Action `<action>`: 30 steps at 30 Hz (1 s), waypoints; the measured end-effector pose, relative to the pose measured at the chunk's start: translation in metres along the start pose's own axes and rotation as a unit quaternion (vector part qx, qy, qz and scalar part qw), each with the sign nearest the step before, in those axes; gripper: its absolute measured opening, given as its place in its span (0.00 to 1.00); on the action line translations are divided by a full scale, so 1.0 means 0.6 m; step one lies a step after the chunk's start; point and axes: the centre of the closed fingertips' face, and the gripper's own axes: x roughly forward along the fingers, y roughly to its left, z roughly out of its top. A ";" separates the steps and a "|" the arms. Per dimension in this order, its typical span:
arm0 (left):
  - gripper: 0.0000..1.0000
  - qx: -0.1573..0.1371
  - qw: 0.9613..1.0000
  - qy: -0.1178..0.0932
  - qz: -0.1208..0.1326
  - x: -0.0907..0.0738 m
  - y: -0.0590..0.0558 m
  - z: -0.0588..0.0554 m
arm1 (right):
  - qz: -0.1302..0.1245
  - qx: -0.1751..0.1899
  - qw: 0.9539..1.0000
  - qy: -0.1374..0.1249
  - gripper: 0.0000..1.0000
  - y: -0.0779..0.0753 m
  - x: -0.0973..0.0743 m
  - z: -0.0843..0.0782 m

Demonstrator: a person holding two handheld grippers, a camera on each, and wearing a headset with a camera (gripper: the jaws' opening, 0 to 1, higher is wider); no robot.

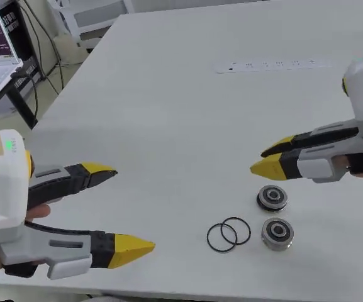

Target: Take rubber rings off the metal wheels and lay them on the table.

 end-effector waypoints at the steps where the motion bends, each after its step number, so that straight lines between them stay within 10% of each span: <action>1: 0.75 0.002 1.000 0.001 -0.002 0.002 0.000 0.000 | -0.006 -0.001 1.000 -0.012 0.25 -0.004 -0.004 0.008; 16: 0.75 0.006 0.999 -0.031 -0.002 0.012 0.029 0.032 | -0.052 0.028 0.996 -0.069 0.26 -0.065 -0.070 0.022; 30: 0.76 0.040 0.997 -0.067 -0.012 0.026 0.042 0.112 | -0.093 0.081 0.991 -0.049 0.26 -0.128 -0.089 -0.032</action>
